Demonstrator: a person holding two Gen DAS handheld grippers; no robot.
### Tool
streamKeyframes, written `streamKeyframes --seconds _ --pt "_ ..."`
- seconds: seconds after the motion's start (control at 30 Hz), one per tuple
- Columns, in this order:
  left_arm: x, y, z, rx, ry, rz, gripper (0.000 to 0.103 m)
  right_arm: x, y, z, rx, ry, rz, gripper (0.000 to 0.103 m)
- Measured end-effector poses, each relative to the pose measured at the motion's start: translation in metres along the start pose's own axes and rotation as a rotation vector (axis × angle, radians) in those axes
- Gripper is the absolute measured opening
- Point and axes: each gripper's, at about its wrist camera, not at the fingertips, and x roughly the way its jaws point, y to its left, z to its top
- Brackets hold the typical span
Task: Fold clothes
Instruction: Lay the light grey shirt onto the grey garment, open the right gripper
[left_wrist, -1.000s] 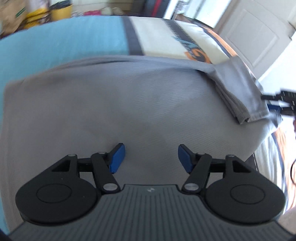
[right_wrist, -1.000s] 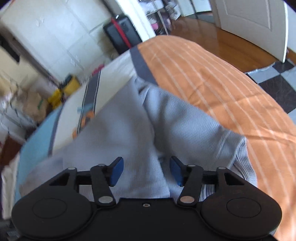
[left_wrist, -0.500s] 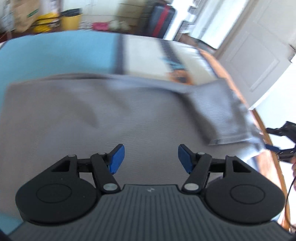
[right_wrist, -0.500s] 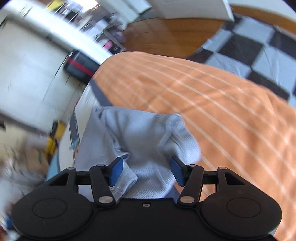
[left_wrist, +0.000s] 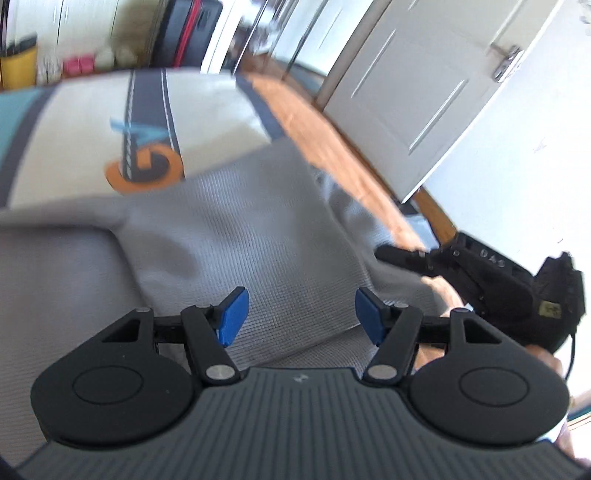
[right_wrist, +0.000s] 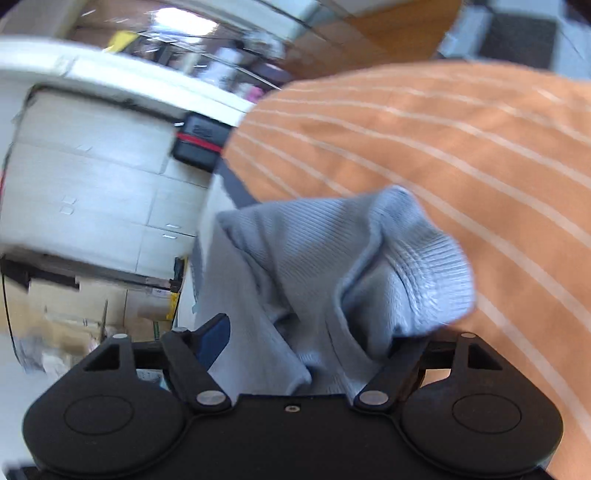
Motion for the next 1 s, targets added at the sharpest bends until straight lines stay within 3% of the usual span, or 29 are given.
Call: streamKeyframes --seconds 0.03,0.07,0.13,0.23,0.57,0.67,0.77,1.0 --pt "0.01 0.001 0.002 0.0 0.027 0.003 0.062 0.004 0.011 -0.001 -0.08 -0.015 -0.041 0.065" --pt "0.017 0.0 0.002 0.02 0.045 0.013 0.062 0.008 0.021 -0.003 -0.161 -0.028 -0.083 0.04" --pt "0.028 -0.005 -0.003 0.095 0.059 0.013 0.062 0.012 0.033 -0.006 -0.299 -0.032 -0.129 0.017" --pt "0.032 -0.002 -0.013 0.179 0.057 0.004 0.063 0.009 0.04 -0.006 -0.398 -0.036 -0.13 0.013" --pt "0.021 0.0 -0.013 0.186 0.043 -0.031 0.06 -0.018 0.075 -0.018 -0.587 -0.076 -0.069 0.01" --pt "0.008 0.001 -0.01 0.185 0.005 -0.086 0.056 -0.022 0.095 -0.024 -0.624 -0.086 0.001 0.01" --pt "-0.018 0.002 -0.006 0.213 -0.082 -0.152 0.056 -0.025 0.117 -0.04 -0.651 -0.059 0.075 0.01" --pt "-0.101 0.024 -0.01 0.317 -0.204 -0.07 0.056 -0.018 0.161 -0.083 -0.641 -0.001 0.27 0.01"
